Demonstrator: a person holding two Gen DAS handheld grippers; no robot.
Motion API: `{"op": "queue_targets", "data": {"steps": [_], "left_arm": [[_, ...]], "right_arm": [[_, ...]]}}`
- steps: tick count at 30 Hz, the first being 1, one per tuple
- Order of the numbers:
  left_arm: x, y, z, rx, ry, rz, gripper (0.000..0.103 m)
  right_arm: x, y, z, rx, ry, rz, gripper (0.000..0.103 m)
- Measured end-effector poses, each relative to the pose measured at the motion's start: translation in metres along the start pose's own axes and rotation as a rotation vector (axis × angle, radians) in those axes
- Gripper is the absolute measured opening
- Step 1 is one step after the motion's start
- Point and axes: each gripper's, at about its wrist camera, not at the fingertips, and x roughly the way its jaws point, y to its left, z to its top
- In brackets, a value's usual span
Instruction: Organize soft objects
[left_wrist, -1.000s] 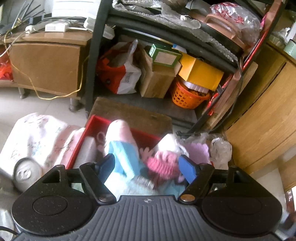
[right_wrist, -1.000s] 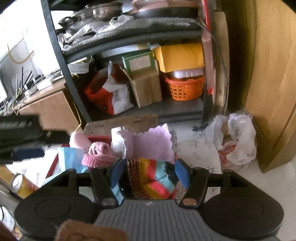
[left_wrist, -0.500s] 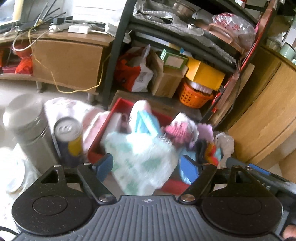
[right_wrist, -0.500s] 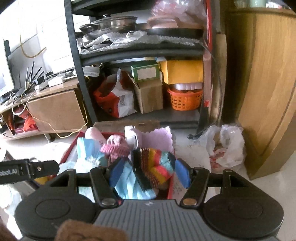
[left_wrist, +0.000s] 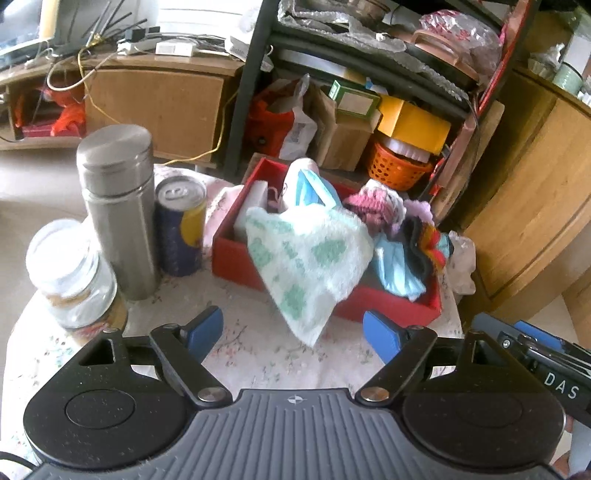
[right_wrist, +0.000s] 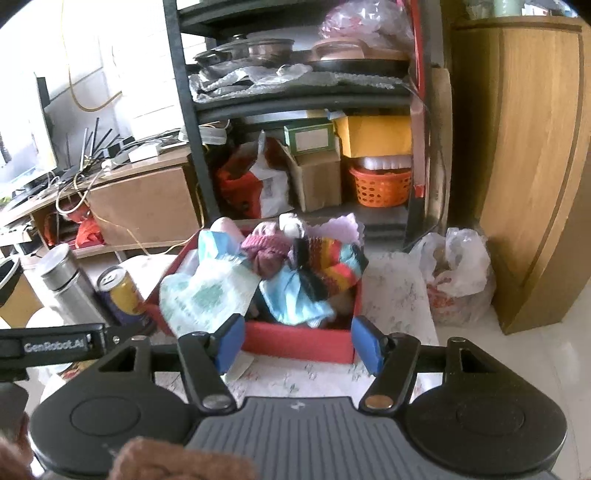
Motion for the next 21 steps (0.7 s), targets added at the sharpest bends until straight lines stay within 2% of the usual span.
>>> {"op": "queue_targets", "data": {"steps": [12,21], "left_arm": [[-0.016,-0.003,-0.037,0.041,0.039,-0.005,0.081],[-0.036,-0.01,-0.049,0.095,-0.012,0.013,0.081]], "right_arm": [[-0.023,0.002,-0.039,-0.005,0.041,0.006,0.037],[-0.035,-0.005,-0.052,0.014,0.043,-0.002,0.038]]}}
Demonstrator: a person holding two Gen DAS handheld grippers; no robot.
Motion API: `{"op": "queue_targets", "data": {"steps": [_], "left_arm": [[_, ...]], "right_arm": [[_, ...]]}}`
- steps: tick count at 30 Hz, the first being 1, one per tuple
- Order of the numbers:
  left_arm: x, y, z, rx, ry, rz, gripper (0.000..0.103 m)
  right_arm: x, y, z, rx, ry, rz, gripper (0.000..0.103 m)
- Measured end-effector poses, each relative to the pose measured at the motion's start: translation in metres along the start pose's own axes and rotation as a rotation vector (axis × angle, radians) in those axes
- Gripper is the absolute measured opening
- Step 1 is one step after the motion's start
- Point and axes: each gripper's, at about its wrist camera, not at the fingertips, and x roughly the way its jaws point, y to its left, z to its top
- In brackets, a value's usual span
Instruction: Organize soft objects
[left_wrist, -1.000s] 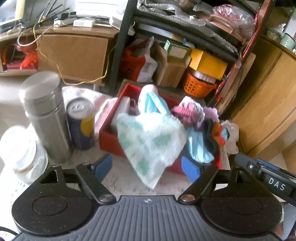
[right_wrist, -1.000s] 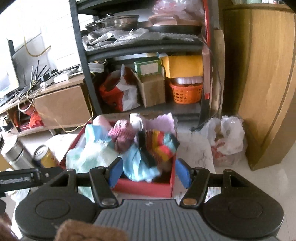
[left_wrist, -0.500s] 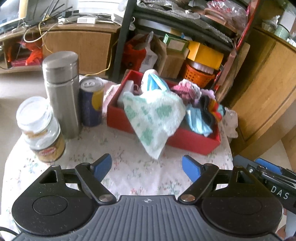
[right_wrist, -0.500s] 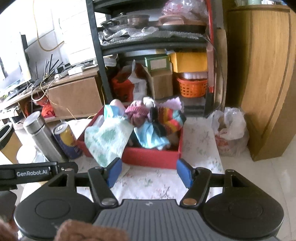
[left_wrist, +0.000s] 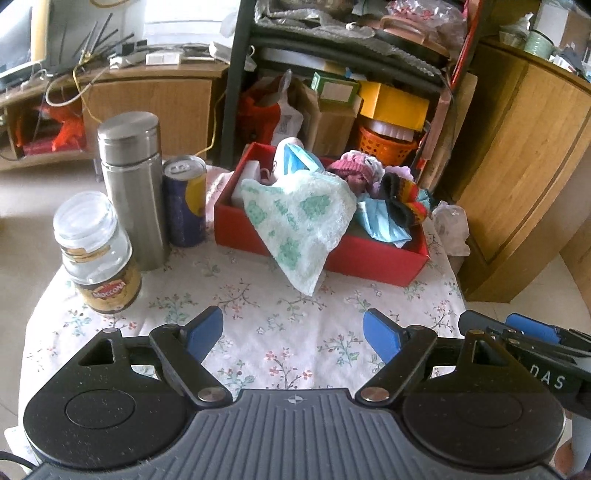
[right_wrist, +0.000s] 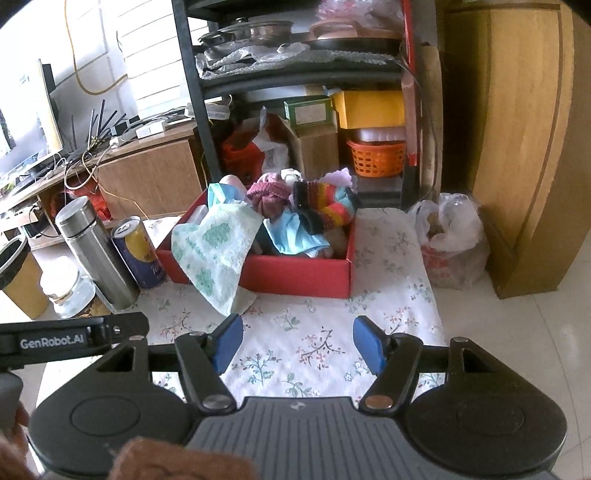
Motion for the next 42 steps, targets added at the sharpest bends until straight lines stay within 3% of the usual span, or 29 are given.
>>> {"op": "queue_targets", "data": {"steps": [23,42], "left_arm": [[0.0,-0.009,-0.005,0.024,-0.005,0.002,0.082],[-0.005,-0.017,-0.004,0.065,-0.063,0.065,0.082]], "right_arm": [[-0.006,0.007,-0.002,0.034,-0.038,0.049,0.039],[-0.004,0.008,-0.002,0.044,-0.046,0.054,0.039]]}}
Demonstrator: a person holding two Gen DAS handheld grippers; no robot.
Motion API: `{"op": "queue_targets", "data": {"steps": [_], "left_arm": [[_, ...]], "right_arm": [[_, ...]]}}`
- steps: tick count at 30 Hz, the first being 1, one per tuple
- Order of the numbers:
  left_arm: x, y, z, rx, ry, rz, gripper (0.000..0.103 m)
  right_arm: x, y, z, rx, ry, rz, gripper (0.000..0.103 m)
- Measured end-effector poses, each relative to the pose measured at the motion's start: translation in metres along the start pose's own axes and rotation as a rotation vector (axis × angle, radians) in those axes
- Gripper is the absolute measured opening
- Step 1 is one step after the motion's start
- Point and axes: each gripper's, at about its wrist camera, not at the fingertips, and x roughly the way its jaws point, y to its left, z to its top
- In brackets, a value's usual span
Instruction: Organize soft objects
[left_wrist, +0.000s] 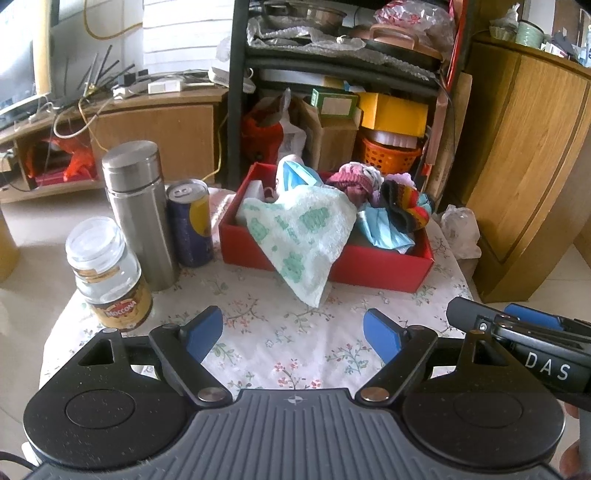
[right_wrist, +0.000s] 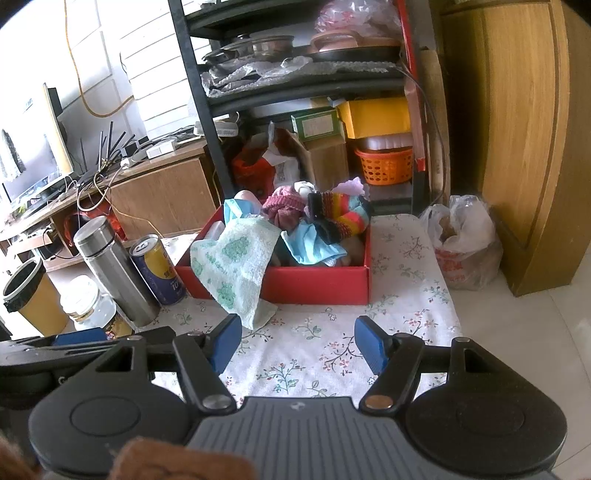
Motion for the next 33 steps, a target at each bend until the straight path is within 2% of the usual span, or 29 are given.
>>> {"op": "queue_targets", "data": {"steps": [33], "left_arm": [[0.0008,-0.0002,0.0008,0.005,0.004,0.008,0.082]], "right_arm": [[-0.0001,-0.0011,0.0002,0.0,0.001,0.0,0.04]]}}
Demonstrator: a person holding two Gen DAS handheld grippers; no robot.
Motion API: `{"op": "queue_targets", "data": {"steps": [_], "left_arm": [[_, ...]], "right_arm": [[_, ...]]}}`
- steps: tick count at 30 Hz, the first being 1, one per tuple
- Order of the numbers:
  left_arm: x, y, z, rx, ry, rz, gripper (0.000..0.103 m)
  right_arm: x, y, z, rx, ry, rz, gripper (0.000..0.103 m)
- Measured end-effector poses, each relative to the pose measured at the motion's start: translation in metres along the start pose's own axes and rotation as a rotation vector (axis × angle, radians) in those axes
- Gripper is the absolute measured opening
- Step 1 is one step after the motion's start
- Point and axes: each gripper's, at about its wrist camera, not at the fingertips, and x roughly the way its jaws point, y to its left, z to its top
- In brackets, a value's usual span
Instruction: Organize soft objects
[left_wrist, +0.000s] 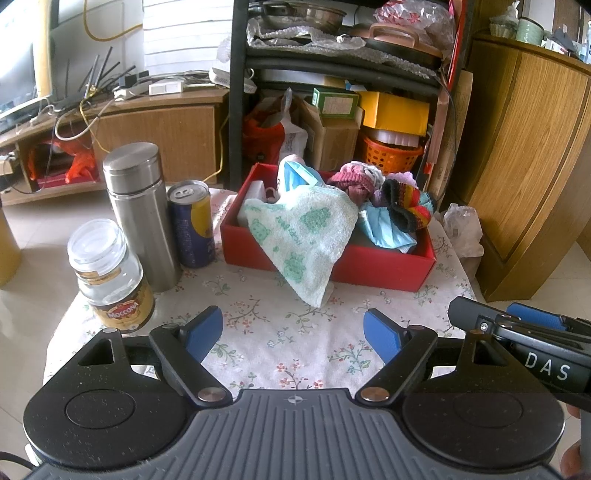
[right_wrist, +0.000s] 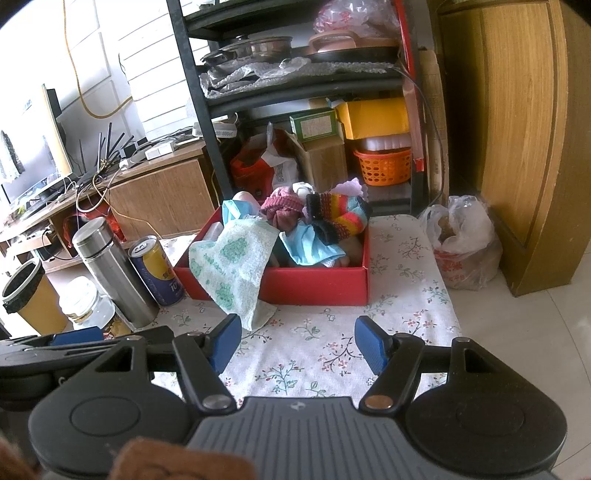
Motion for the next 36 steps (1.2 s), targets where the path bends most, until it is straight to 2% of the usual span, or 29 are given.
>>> {"op": "queue_targets", "data": {"steps": [5,8,18,24,27,30,32,36], "left_arm": [[-0.001,-0.002,0.001,0.016,-0.003,0.013,0.081],[-0.003,-0.003,0.002,0.031,-0.012,0.007,0.078],[-0.005,-0.003,0.003,0.023,-0.024,-0.002,0.08],[-0.01,-0.003,0.001,0.033,-0.088,0.0,0.08],[-0.011,-0.004,0.001,0.04,-0.113,0.019,0.087],[-0.007,0.0,0.005,0.029,-0.074,0.031,0.097],[-0.007,0.004,0.005,0.007,-0.066,0.005,0.097],[-0.005,0.005,0.004,-0.006,-0.056,0.02,0.097]], "right_arm": [[0.0,0.0,0.0,-0.001,-0.001,0.0,0.04],[0.0,0.001,0.0,0.0,-0.001,0.002,0.04],[-0.003,-0.003,0.002,0.012,-0.017,0.004,0.04],[-0.005,-0.002,0.002,0.019,-0.028,0.013,0.04],[-0.006,-0.002,0.002,0.027,-0.037,0.017,0.04],[-0.01,-0.004,0.003,0.034,-0.058,0.014,0.04],[-0.01,-0.006,0.004,0.045,-0.069,0.004,0.04],[-0.008,-0.011,0.005,0.082,-0.059,0.016,0.041]]}}
